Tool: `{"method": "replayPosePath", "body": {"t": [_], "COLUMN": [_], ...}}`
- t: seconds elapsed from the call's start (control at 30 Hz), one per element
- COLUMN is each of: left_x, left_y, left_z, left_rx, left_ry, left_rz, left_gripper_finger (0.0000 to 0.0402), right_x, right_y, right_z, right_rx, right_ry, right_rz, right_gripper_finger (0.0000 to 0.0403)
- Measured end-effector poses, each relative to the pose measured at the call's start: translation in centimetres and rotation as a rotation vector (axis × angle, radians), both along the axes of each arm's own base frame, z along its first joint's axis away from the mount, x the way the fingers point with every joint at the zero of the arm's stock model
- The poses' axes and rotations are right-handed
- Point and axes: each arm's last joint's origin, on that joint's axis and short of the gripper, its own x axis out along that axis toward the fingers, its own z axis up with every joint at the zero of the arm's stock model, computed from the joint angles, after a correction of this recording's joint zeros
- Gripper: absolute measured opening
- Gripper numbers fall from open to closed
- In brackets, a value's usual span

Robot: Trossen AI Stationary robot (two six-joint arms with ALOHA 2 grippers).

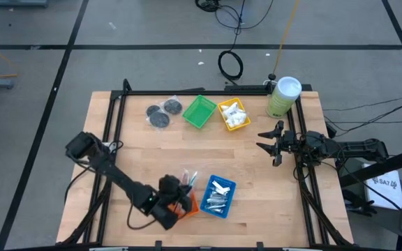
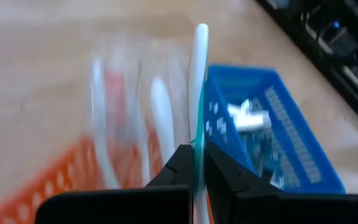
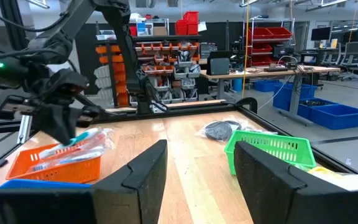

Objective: Pick & Place Travel size toiletries
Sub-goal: Put the green toothbrush into the orange bin

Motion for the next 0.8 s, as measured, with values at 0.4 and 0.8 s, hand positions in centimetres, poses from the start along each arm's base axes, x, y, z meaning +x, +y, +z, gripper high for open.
{"method": "replayPosePath", "body": {"t": [0.4, 0.8], "left_x": [-2.0, -0.9], "left_y": [-2.3, -0.9], "left_z": [-0.5, -0.5], "left_rx": [-0.075, -0.084], "left_ry": [0.035, 0.062], "left_rz": [-0.051, -0.034], "left_gripper_finger": [0.0025, 0.0134], "right_x": [0.0, 0.0], "right_y": [0.0, 0.0], "right_z": [0.0, 0.0], "right_rx": [0.0, 0.0], "right_ry": [0.0, 0.0], "right_rz": [0.0, 0.0], "right_gripper_finger": [0.0174, 0.0174]}}
